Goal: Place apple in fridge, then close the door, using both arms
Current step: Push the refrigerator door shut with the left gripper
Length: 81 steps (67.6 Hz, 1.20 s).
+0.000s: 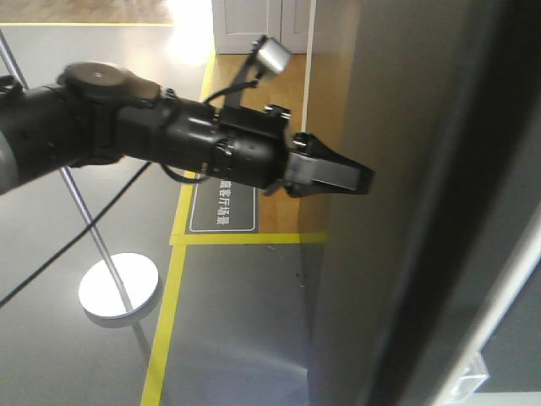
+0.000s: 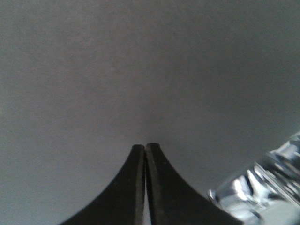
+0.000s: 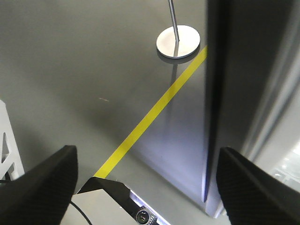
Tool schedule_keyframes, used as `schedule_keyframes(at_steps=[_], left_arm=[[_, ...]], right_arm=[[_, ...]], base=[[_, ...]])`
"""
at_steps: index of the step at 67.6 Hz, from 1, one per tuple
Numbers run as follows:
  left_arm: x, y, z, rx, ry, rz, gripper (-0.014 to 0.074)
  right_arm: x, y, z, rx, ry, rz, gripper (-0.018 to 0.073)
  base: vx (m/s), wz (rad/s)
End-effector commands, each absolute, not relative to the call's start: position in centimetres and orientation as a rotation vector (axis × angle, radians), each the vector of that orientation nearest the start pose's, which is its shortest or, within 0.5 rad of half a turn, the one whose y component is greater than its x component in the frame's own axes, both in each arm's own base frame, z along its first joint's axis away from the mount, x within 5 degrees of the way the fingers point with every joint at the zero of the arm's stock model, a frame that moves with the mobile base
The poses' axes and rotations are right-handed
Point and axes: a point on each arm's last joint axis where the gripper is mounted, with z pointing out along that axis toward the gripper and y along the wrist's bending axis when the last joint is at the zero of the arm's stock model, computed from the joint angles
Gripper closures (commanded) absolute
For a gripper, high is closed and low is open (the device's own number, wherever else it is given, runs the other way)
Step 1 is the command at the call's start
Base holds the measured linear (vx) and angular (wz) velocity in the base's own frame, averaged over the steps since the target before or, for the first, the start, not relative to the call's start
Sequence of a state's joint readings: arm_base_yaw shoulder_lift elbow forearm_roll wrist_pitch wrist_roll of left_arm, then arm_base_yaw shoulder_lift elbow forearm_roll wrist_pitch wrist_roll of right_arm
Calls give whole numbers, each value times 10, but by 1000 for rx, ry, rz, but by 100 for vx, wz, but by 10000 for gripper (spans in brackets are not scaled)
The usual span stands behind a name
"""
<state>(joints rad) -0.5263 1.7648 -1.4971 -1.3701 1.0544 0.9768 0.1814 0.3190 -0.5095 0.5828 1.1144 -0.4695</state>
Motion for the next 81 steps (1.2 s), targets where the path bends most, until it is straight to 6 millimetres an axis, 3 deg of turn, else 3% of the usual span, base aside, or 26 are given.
schedule_keyframes(at_steps=[1, 21, 33, 46, 61, 81], left_arm=[[280, -265, 379, 948, 1785, -1537, 603], [274, -264, 373, 1057, 1821, -1484, 603], [271, -255, 369, 1128, 1946, -1292, 603], [263, -224, 386, 1035, 2126, -908, 603], [235, -177, 409, 829, 2116, -589, 603], [186, -121, 390, 629, 2096, -358, 603]], right_arm=[[30, 52, 294, -636, 2126, 618, -17], [30, 52, 294, -637, 2126, 618, -17], [30, 52, 294, -637, 2126, 618, -17], [30, 52, 294, -636, 2126, 618, -17], [30, 53, 294, -636, 2125, 620, -17], [30, 54, 295, -627, 2114, 641, -17]], base=[[0, 0], [0, 0], [0, 0], [0, 0], [0, 0], [0, 0]])
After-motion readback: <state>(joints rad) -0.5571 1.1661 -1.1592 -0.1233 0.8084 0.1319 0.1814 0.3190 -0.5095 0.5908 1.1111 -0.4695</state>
